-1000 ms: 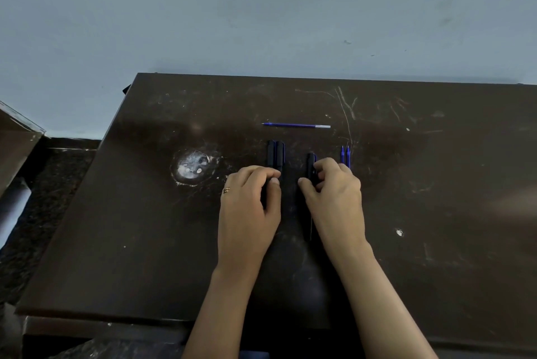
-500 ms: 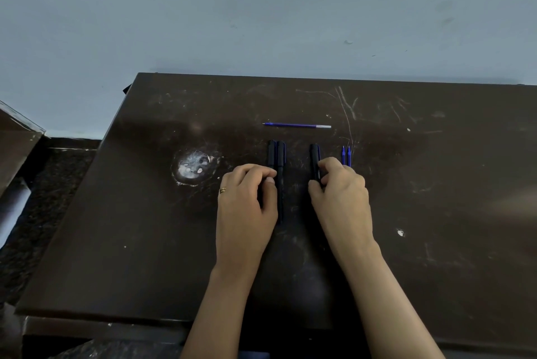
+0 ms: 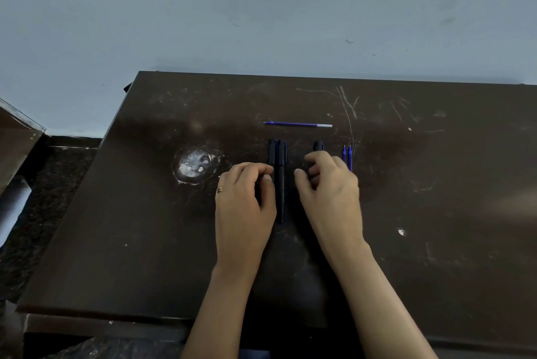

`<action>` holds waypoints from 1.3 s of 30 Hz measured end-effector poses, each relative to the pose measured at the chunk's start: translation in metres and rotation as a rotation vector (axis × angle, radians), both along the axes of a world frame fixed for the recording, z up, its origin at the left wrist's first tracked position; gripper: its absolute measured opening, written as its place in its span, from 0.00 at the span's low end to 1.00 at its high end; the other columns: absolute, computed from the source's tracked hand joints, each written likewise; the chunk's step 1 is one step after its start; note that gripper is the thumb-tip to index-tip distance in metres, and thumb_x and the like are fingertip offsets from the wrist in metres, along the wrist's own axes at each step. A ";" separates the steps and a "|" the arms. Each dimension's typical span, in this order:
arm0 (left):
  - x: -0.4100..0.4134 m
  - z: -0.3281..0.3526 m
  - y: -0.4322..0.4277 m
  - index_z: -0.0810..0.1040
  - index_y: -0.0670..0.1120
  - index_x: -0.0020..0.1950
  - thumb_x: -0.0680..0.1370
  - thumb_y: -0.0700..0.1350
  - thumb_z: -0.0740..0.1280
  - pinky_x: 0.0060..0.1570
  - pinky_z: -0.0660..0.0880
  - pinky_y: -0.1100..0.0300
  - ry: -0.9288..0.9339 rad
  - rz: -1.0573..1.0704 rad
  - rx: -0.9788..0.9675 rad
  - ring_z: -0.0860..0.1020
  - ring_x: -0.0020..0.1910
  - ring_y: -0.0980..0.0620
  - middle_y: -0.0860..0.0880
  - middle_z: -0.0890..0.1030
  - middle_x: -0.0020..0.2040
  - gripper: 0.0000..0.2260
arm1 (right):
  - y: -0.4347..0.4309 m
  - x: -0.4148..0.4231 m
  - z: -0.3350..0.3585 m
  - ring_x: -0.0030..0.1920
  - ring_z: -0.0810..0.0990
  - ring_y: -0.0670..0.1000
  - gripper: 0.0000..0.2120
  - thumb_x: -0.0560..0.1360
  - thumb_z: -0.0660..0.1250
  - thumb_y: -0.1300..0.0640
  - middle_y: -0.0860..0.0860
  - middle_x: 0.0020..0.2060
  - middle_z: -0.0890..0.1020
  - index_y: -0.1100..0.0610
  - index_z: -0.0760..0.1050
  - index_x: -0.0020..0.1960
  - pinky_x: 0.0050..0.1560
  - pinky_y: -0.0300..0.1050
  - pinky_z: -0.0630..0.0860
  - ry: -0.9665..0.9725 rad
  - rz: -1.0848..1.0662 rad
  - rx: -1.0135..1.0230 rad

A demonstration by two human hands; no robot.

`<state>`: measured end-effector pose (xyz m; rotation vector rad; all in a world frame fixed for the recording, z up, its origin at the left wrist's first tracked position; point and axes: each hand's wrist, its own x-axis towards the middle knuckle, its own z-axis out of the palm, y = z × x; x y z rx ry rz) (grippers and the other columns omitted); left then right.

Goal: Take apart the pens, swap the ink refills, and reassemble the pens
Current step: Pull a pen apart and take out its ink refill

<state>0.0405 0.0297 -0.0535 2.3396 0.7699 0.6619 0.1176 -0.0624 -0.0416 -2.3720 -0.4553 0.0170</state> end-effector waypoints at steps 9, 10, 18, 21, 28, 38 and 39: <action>0.000 -0.001 0.001 0.80 0.47 0.53 0.77 0.41 0.65 0.45 0.64 0.73 0.065 0.022 -0.016 0.75 0.51 0.53 0.53 0.80 0.50 0.07 | 0.009 -0.013 -0.001 0.44 0.81 0.52 0.11 0.76 0.68 0.53 0.52 0.47 0.80 0.57 0.76 0.55 0.45 0.46 0.78 0.111 0.114 -0.118; 0.000 -0.001 0.001 0.80 0.47 0.53 0.77 0.41 0.65 0.46 0.64 0.76 0.063 0.015 -0.021 0.75 0.51 0.54 0.53 0.80 0.50 0.07 | 0.010 -0.013 0.000 0.45 0.81 0.52 0.11 0.77 0.67 0.54 0.52 0.47 0.80 0.57 0.75 0.56 0.45 0.44 0.77 0.113 0.107 -0.138; 0.000 -0.005 0.001 0.79 0.47 0.53 0.78 0.40 0.64 0.45 0.74 0.63 0.011 -0.036 -0.100 0.77 0.46 0.54 0.54 0.79 0.47 0.07 | 0.012 -0.016 -0.001 0.50 0.80 0.51 0.11 0.78 0.64 0.54 0.52 0.51 0.80 0.58 0.74 0.58 0.42 0.39 0.71 0.116 0.054 -0.264; 0.001 -0.002 0.000 0.79 0.47 0.53 0.79 0.41 0.62 0.43 0.69 0.75 -0.014 -0.037 -0.110 0.76 0.42 0.61 0.55 0.80 0.45 0.08 | 0.010 -0.014 -0.005 0.47 0.81 0.52 0.12 0.76 0.66 0.55 0.53 0.47 0.82 0.59 0.77 0.57 0.48 0.46 0.78 0.148 -0.012 -0.165; 0.005 0.008 0.000 0.82 0.52 0.44 0.82 0.51 0.58 0.44 0.75 0.67 -0.230 0.032 -0.630 0.79 0.40 0.63 0.56 0.83 0.37 0.14 | 0.007 -0.013 0.012 0.38 0.83 0.46 0.11 0.69 0.72 0.63 0.49 0.37 0.84 0.52 0.82 0.49 0.42 0.38 0.80 0.415 0.197 0.524; 0.004 0.007 0.007 0.79 0.46 0.43 0.83 0.47 0.58 0.33 0.73 0.60 -0.320 -0.048 -0.728 0.75 0.30 0.56 0.54 0.79 0.32 0.13 | 0.003 -0.005 0.007 0.36 0.82 0.55 0.10 0.73 0.72 0.53 0.52 0.37 0.83 0.53 0.80 0.54 0.38 0.55 0.80 0.373 0.196 0.745; 0.004 0.010 0.006 0.79 0.48 0.42 0.82 0.46 0.58 0.30 0.69 0.64 -0.290 -0.071 -0.687 0.73 0.28 0.60 0.56 0.78 0.31 0.13 | 0.002 -0.003 0.007 0.34 0.80 0.53 0.11 0.74 0.72 0.53 0.51 0.36 0.82 0.54 0.80 0.55 0.36 0.51 0.79 0.393 0.171 0.766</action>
